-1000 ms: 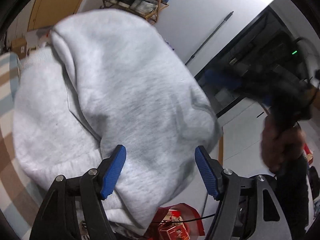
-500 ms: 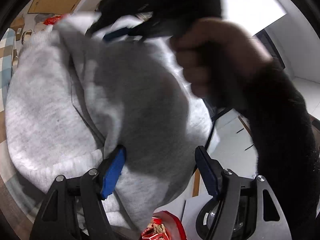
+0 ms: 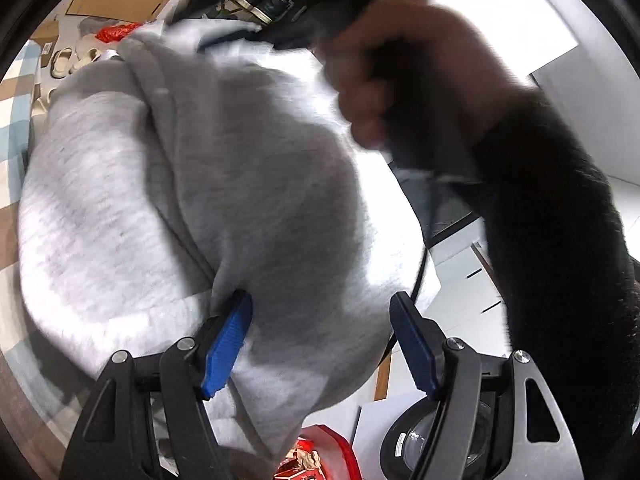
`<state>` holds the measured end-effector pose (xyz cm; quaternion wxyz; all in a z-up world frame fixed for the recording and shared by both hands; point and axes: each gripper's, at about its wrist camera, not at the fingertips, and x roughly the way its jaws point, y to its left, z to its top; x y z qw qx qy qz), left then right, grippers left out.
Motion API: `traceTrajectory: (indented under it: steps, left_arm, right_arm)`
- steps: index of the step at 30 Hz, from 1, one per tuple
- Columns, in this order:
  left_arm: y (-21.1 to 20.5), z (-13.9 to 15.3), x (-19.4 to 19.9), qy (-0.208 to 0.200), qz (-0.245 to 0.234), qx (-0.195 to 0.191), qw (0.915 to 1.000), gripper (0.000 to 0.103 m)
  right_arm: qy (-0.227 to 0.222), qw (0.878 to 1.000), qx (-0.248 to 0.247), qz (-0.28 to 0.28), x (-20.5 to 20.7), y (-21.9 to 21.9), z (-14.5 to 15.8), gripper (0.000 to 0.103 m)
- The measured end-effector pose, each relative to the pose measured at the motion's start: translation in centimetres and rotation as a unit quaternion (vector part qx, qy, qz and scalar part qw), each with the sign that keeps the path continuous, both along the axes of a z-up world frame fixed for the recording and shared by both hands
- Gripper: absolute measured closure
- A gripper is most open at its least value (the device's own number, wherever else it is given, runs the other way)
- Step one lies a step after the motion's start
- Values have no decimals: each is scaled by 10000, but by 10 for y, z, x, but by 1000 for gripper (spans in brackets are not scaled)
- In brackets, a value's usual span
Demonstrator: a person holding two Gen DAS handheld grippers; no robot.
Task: Fold large clothes
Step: 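Lower the sweatshirt onto the teal garment stack and open both grippers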
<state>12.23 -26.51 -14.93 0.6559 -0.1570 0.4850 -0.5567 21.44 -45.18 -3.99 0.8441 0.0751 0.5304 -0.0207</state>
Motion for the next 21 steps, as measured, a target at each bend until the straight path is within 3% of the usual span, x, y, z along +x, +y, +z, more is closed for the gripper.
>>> traceTrajectory:
  steps: [1, 3, 6, 10, 12, 15, 17, 21]
  left_arm:
    - [4, 0, -2, 6, 48, 6, 10000, 37]
    - [9, 0, 1, 20, 120, -4, 9999, 36]
    - [5, -1, 1, 162, 6, 66, 9998, 36]
    - [3, 21, 8, 62, 41, 393, 9992, 36]
    - [12, 40, 5, -305, 163, 388, 9987, 36]
    - [35, 72, -2, -912, 489, 365, 9940, 35]
    - [46, 89, -15, -1328, 714, 532, 9871, 25]
    - [70, 117, -56, -2246, 1239, 600, 9647, 22]
  right_arm:
    - [385, 9991, -170, -101, 7, -2, -24, 66]
    - [677, 9971, -275, -231, 11, -10, -49, 70]
    - [419, 9988, 4, -257, 3, -17, -36, 71]
    - [-491, 9983, 89, -307, -61, -29, 22, 64]
    - [-1086, 9931, 187, -400, -110, -35, 47, 57]
    - [-1966, 9782, 134, -648, -189, -38, 71, 36]
    - [-2444, 9647, 170, -972, -243, -37, 77, 18]
    - [-3204, 9397, -148, -1190, -337, 0, 67, 12]
